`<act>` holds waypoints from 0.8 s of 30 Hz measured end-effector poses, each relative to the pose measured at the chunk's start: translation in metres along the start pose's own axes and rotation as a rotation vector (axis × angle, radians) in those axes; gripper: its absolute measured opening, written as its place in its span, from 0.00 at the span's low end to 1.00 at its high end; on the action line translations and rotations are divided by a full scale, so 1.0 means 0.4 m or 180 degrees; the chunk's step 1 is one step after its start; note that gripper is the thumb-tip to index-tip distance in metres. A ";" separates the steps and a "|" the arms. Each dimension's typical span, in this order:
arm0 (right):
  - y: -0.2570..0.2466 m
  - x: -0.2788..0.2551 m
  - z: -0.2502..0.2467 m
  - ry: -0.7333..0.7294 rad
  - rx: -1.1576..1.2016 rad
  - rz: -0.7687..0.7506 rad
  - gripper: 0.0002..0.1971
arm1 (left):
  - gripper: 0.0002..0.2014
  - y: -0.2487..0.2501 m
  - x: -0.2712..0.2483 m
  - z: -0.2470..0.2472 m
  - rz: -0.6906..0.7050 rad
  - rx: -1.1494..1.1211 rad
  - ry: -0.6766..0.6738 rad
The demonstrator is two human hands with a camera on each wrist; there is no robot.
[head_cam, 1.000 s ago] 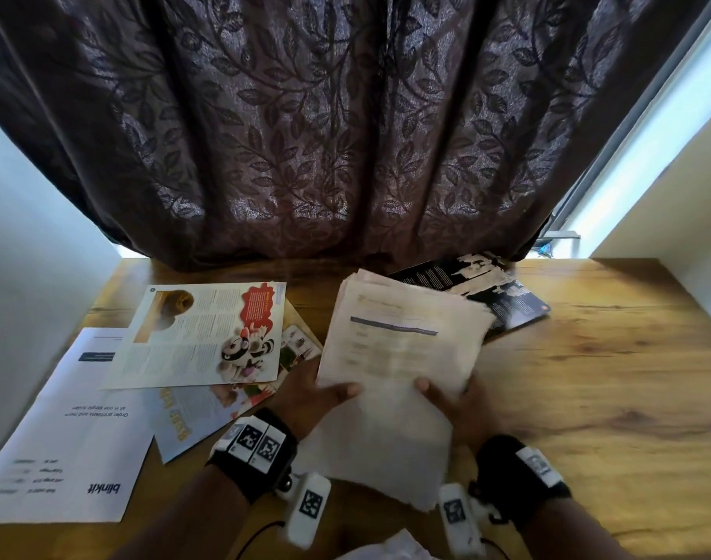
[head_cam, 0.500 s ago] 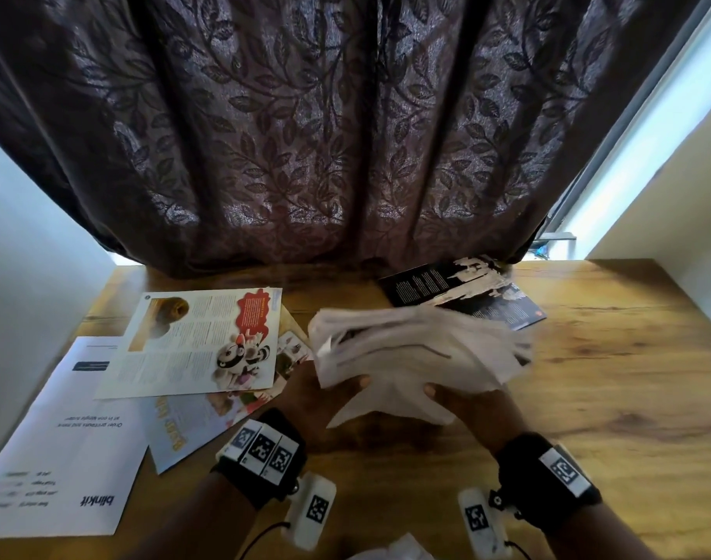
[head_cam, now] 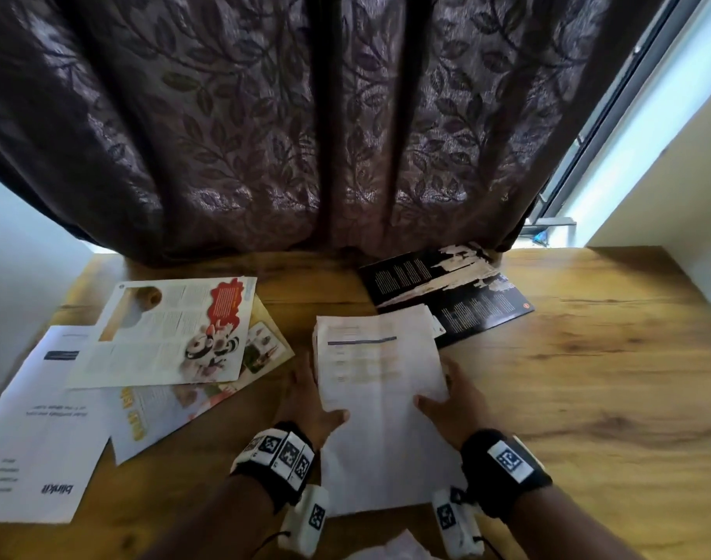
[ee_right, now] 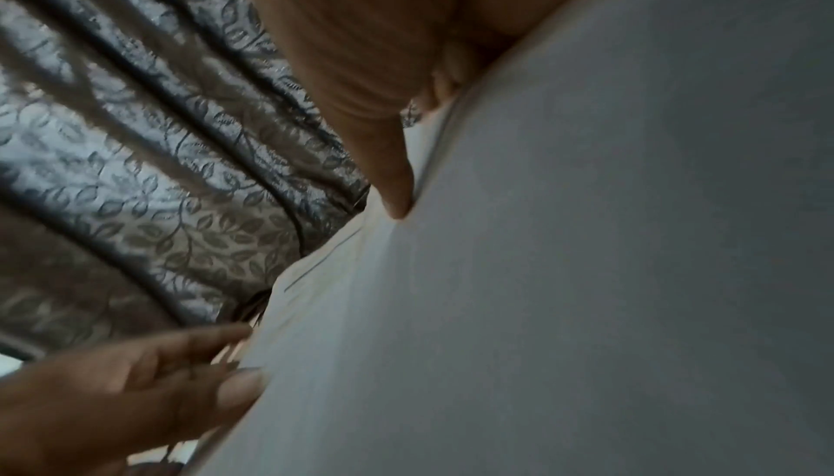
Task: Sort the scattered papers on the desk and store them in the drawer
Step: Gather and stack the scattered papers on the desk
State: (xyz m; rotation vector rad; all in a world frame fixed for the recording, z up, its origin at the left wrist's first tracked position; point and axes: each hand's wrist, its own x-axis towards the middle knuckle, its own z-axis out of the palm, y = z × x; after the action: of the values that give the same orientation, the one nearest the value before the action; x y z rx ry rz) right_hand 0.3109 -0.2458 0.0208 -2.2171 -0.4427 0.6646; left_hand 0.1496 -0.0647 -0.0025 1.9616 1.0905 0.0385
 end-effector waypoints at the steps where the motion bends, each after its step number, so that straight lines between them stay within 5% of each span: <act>1: 0.004 -0.001 -0.002 0.0094 -0.0390 -0.0101 0.40 | 0.67 -0.016 0.005 0.010 0.0203 0.0362 0.0029; 4: -0.002 0.005 0.001 0.0142 -0.1180 -0.1016 0.42 | 0.63 -0.010 0.017 0.012 0.0539 0.1703 -0.0354; 7: -0.043 0.041 0.039 -0.0503 -0.1443 -0.1942 0.39 | 0.57 0.014 0.045 -0.010 0.0633 0.2321 -0.0826; 10: -0.091 0.077 0.099 -0.1287 -0.1789 -0.2290 0.42 | 0.57 0.019 0.075 -0.022 0.0620 0.2818 -0.1095; 14: -0.065 0.137 0.133 -0.1653 -0.2320 -0.2046 0.50 | 0.60 0.050 0.088 -0.030 0.0450 0.2863 -0.1254; 24: 0.096 0.123 -0.004 -0.1113 -0.2648 -0.1307 0.74 | 0.76 0.065 0.125 -0.055 0.0364 0.2648 -0.1451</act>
State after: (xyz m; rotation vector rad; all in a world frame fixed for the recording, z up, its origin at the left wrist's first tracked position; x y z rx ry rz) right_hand 0.3551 -0.2469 -0.0232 -2.6174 -1.5347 0.7185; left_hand 0.1890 -0.0209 0.0116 2.5652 0.7310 -0.8843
